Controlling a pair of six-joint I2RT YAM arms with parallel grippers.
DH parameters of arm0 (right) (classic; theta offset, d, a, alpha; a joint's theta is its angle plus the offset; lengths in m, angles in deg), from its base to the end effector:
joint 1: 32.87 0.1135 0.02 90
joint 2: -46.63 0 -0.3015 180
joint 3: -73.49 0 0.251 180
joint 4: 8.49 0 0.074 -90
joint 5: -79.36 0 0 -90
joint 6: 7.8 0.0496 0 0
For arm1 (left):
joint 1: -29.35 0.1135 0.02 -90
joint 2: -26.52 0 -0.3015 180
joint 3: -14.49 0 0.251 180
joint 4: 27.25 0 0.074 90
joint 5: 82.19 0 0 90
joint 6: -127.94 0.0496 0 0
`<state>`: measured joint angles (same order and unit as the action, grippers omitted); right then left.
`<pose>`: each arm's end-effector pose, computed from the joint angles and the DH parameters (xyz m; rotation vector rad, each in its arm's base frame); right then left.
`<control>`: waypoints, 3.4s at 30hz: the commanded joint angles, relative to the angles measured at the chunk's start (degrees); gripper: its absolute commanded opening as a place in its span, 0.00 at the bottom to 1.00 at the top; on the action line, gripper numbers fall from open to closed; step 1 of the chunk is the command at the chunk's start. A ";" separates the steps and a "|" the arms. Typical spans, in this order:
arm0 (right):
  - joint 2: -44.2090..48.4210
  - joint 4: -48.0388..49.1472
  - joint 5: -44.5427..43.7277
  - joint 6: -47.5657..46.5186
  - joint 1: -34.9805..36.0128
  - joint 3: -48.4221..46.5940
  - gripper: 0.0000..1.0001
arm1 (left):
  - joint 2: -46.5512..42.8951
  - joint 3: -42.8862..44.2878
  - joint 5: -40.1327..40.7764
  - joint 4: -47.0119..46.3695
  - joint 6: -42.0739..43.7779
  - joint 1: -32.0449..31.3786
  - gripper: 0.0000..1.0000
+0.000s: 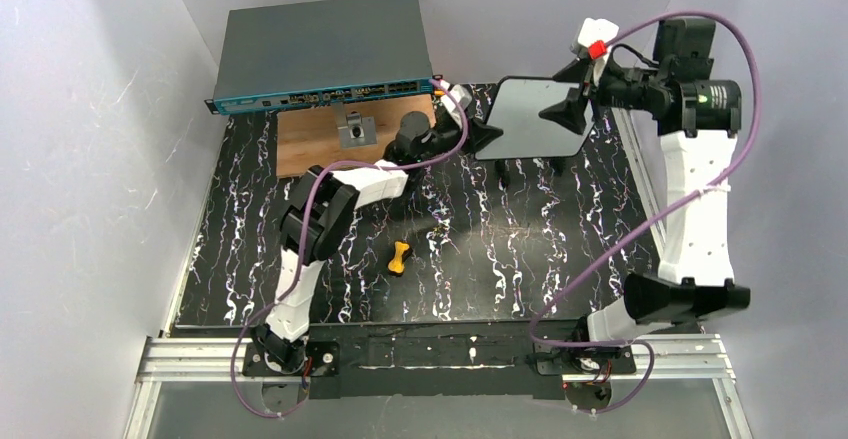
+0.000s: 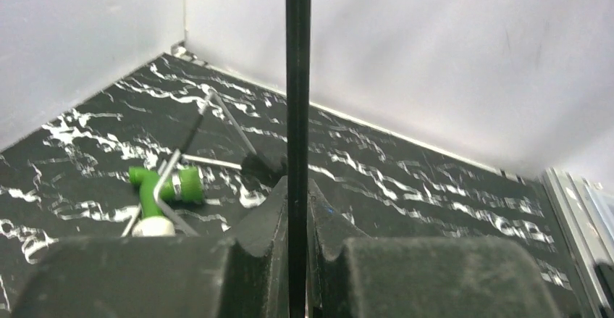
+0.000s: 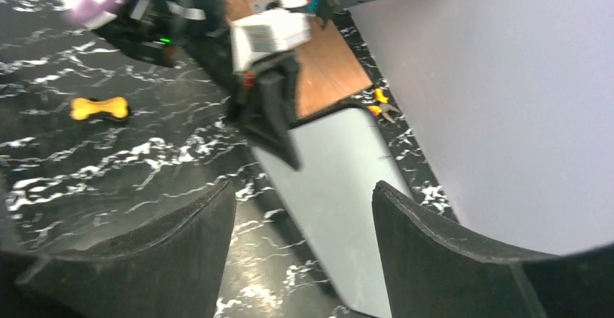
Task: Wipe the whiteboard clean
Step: Place the whiteboard on the whiteboard stand.
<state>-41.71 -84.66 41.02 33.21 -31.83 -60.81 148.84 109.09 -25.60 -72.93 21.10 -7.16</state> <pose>0.2755 0.0439 0.5426 -1.2398 1.4482 0.3833 0.3962 -0.3273 0.2871 0.7491 1.1865 -1.1487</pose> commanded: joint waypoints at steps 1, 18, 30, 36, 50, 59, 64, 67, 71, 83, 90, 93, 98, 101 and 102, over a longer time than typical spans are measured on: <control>6.43 1.29 5.53 6.69 -2.23 6.12 0.76 | 3.69 11.65 8.36 1.50 -1.10 -2.36 0.00; 12.99 4.90 8.24 7.70 -4.79 21.79 0.76 | 10.28 11.77 15.14 2.00 -4.14 -1.13 0.00; 17.80 7.87 10.46 7.67 -6.30 34.33 0.77 | 11.83 8.18 7.73 1.95 -3.80 3.73 0.00; 20.00 9.28 9.06 8.32 -6.83 40.26 0.77 | 11.08 4.50 7.35 -0.33 -2.82 4.52 0.00; 11.35 -3.44 6.08 -9.42 -8.86 31.62 0.78 | 7.22 -0.44 4.66 2.30 6.74 4.52 0.00; 10.91 -2.81 7.39 -8.60 -8.86 37.46 0.78 | 3.85 7.39 -4.43 22.77 11.18 5.53 0.00; 12.82 0.59 7.86 -7.65 -8.87 42.79 0.78 | 2.33 8.87 -7.41 30.59 14.61 7.38 0.00; 12.60 0.46 8.45 -7.62 -8.86 43.25 0.78 | 1.72 8.91 -8.17 33.10 16.28 8.05 0.00; 12.40 0.84 8.05 -7.10 -8.94 43.77 0.77 | 1.69 9.54 -8.86 37.06 19.33 8.46 0.00; 12.58 3.71 7.69 -6.33 -9.60 50.81 0.76 | 1.59 10.28 -10.21 41.88 23.23 10.93 0.00; 11.62 3.62 8.57 -6.76 -10.09 52.39 0.74 | 1.60 10.17 -8.31 41.49 25.03 11.20 0.00; 11.76 3.41 8.89 -6.90 -10.17 52.60 0.74 | 1.05 9.80 -7.02 40.97 26.09 11.20 0.00; 11.79 3.53 9.23 -6.91 -10.27 52.88 0.74 | 0.22 10.00 -7.21 40.66 27.69 11.20 0.00; 11.44 3.30 9.29 -7.12 -10.27 52.98 0.73 | -0.35 10.81 -9.83 40.02 27.20 11.20 0.00; 11.38 3.21 9.31 -7.13 -10.27 52.97 0.74 | -0.57 10.96 -9.80 39.82 27.44 11.20 0.00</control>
<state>-30.56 -81.75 48.15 26.52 -41.86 -8.00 154.74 117.96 -35.53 -35.75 46.87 1.82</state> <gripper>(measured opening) 0.739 0.046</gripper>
